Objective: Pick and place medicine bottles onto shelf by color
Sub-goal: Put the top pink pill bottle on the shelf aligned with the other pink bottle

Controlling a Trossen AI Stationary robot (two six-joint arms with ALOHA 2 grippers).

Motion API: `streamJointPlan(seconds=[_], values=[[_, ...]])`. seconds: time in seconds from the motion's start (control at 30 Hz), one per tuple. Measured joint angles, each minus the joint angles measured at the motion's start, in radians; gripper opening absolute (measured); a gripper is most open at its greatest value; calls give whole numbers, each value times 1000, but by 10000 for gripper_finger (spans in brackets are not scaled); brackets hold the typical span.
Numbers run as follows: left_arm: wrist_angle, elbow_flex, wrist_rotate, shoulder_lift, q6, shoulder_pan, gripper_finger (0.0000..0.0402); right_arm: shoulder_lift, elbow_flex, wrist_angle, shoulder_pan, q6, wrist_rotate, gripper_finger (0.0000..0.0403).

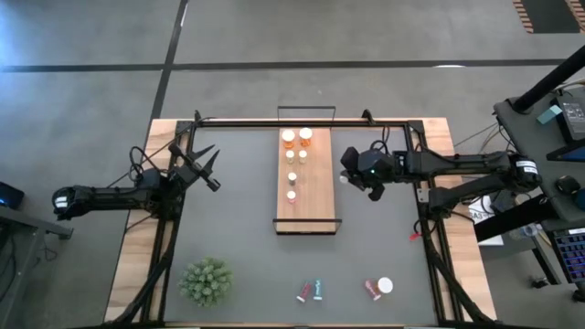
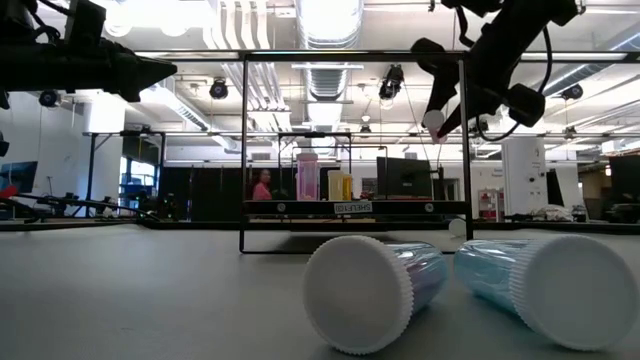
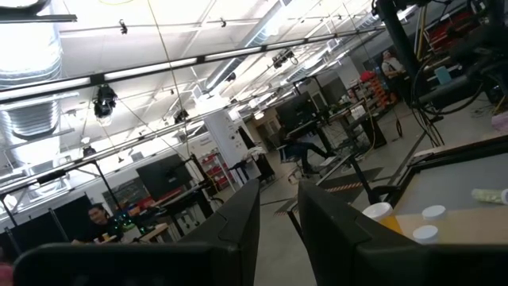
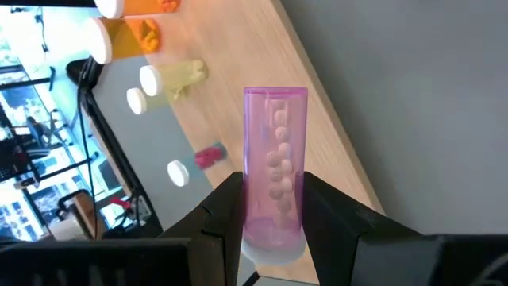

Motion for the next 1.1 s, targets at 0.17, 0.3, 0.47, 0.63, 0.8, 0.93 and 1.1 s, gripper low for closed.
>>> streamJointPlan(seconds=[0.17,0.3,0.47,0.63,0.8,0.93,1.1], values=[[0,0,0,0,0,0,72,2,0,21,0,-1,-8,102],[0,0,0,0,0,0,72,2,0,25,0,-3,-34,102],[0,0,0,0,0,0,72,1,0,128,0,-13,-213,102],[0,0,0,0,0,0,72,0,0,172,0,8,-310,102],[0,0,0,0,0,0,72,16,0,180,-2,85,-399,102],[0,0,0,0,0,0,72,38,0,204,-4,118,-479,102],[0,0,0,0,0,0,72,58,0,211,-16,220,-594,102]])
